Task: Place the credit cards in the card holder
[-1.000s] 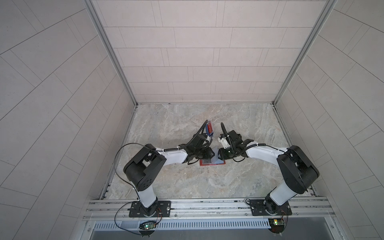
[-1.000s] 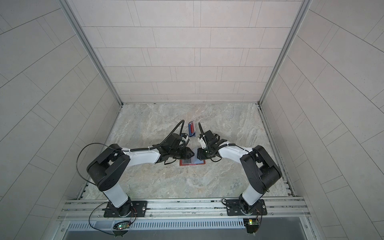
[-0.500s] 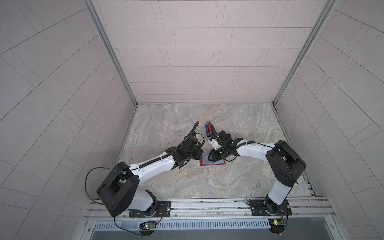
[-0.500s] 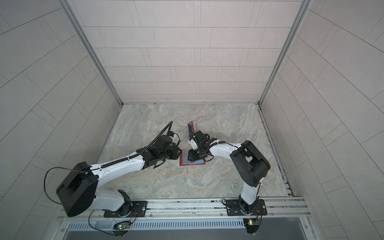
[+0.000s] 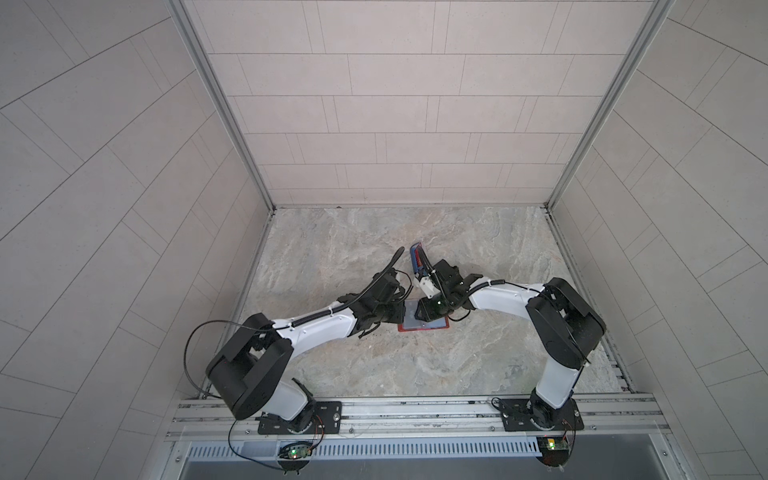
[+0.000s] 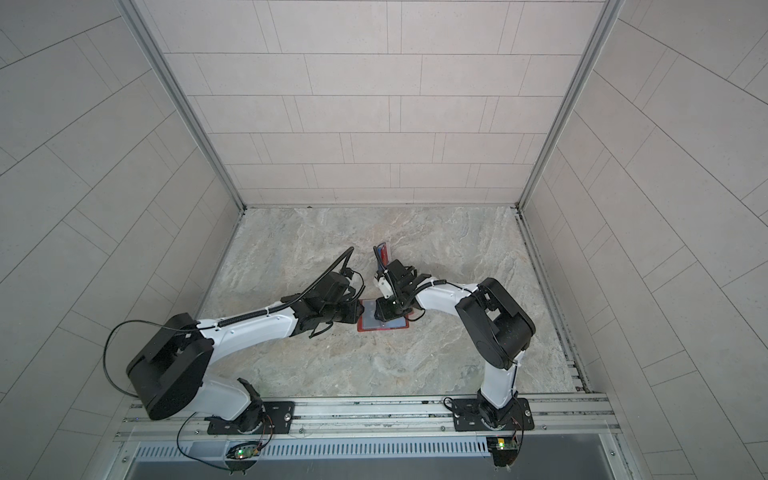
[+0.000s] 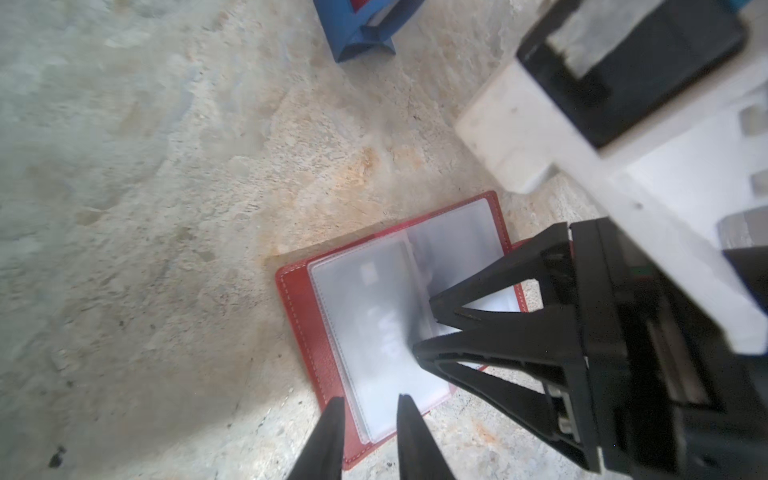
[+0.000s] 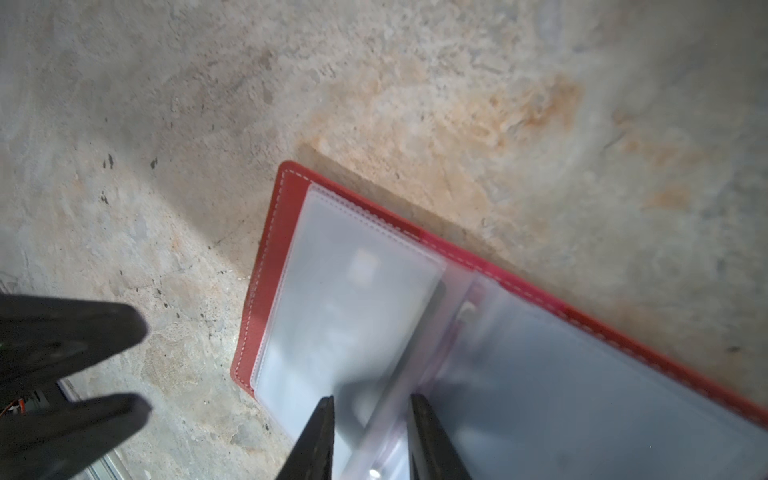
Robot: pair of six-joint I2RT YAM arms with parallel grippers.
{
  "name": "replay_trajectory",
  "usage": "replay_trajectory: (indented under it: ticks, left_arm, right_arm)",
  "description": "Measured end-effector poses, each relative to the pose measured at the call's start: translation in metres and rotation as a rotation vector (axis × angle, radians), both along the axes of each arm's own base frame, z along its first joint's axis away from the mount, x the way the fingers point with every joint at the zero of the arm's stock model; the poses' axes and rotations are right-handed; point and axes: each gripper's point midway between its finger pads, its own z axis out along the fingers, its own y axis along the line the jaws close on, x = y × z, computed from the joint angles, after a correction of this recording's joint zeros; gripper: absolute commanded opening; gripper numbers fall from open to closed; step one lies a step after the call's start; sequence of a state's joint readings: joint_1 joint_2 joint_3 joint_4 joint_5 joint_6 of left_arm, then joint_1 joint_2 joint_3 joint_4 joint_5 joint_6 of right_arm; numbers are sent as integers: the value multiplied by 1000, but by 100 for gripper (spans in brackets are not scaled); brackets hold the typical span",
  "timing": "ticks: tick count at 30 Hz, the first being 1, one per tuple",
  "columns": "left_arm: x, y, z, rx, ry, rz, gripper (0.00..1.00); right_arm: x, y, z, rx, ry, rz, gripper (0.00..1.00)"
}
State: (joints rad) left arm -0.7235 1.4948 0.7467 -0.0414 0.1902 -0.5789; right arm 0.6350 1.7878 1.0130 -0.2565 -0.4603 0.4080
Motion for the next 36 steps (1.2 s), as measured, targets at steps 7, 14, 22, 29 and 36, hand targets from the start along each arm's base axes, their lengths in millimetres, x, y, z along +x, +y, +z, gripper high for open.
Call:
replay_trajectory:
  ticks: [7, 14, 22, 29, 36]
  left_arm:
    - [3, -22, -23, -103, 76, -6, 12]
    - [4, -21, -40, -110, 119, 47, 12]
    - [8, -13, -35, -94, 125, 87, 20]
    - [47, -3, 3, -114, 96, 134, 25]
    - [107, -3, 52, -204, 27, 157, 28]
  right_arm:
    - [0, -1, -2, 7, -3, -18, 28]
    - [0, -1, 1, 16, -21, -27, 40]
    - [6, -19, 31, -31, -106, -64, 47]
    - [45, -42, 78, -38, -185, -130, 48]
    - [101, -57, 107, -58, -214, -154, 53]
